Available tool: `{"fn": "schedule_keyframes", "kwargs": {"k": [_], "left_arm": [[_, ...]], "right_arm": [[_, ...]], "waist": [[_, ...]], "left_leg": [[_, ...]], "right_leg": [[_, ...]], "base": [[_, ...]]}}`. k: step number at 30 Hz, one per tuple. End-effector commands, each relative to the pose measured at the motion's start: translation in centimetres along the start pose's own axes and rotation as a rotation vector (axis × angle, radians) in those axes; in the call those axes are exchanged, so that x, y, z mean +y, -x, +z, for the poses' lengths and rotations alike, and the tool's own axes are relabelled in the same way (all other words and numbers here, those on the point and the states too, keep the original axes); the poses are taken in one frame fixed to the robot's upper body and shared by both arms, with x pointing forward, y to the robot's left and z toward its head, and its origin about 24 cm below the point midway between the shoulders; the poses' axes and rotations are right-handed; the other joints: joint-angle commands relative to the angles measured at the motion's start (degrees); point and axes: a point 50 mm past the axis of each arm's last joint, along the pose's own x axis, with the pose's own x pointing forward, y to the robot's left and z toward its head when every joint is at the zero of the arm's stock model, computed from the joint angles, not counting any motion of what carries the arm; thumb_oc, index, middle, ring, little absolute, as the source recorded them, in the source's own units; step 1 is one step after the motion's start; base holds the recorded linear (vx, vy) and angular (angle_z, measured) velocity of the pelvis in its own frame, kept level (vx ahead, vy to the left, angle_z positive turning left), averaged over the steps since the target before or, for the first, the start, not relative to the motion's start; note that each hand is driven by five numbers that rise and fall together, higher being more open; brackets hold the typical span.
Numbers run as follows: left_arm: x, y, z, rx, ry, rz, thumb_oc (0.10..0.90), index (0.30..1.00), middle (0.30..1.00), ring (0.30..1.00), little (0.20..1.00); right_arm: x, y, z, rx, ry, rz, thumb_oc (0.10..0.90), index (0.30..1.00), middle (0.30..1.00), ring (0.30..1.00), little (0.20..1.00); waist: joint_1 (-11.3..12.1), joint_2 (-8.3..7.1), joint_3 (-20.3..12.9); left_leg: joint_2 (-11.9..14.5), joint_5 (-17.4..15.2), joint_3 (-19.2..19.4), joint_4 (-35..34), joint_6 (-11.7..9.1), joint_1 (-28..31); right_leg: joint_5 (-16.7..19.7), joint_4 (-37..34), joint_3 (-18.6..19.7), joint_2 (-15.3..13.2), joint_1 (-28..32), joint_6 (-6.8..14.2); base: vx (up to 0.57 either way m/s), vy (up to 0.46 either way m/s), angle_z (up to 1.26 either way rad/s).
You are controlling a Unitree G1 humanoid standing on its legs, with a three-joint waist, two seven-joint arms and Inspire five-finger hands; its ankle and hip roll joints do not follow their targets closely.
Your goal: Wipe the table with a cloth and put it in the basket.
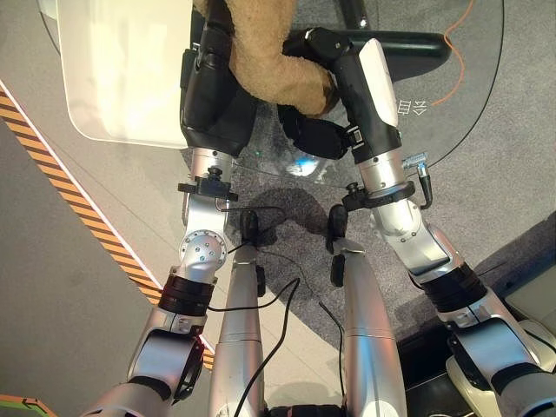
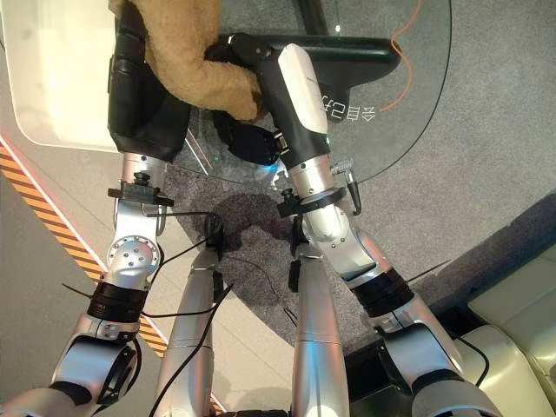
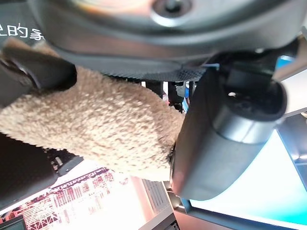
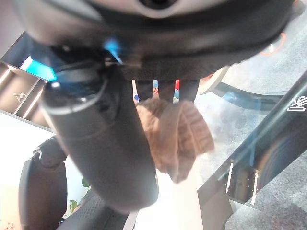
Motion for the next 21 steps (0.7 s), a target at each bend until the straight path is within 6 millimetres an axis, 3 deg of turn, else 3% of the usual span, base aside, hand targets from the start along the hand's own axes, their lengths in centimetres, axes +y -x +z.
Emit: {"fn": "schedule_keyframes", "kwargs": {"k": [1, 21], "left_arm": [[-7.17, -2.72, 0.68, -0.068, -0.027, -0.435, 0.1, 0.3, 0.3, 0.3, 0.2], [-7.05, -2.68, 1.31, -0.12, -0.033, -0.417, 0.1, 0.3, 0.3, 0.3, 0.2]], "right_arm": [[-2.12, -2.68, 4.83, -0.242, -0.063, -0.157, 0.8, 0.9, 0.9, 0.9, 0.9], [-2.68, -2.38, 4.34, -0.225, -0.039, -0.223, 0.8, 0.9, 0.9, 0.9, 0.9]], "waist": [[1.11, -1.27, -1.59], [0.98, -1.4, -1.59]], "left_leg": [[-5.27, -2.56, 7.64, 0.04, 7.08, 1.47], [-5.16, -2.61, 7.75, -0.18, 7.12, 1.66]], "right_leg": [[0.83, -5.09, -1.99, 5.98, 3.66, -1.98], [0.87, -5.23, -2.0, 6.0, 3.78, -1.97]], "base": [[0.0, 0.0, 0.0], [0.0, 0.0, 0.0]]}}
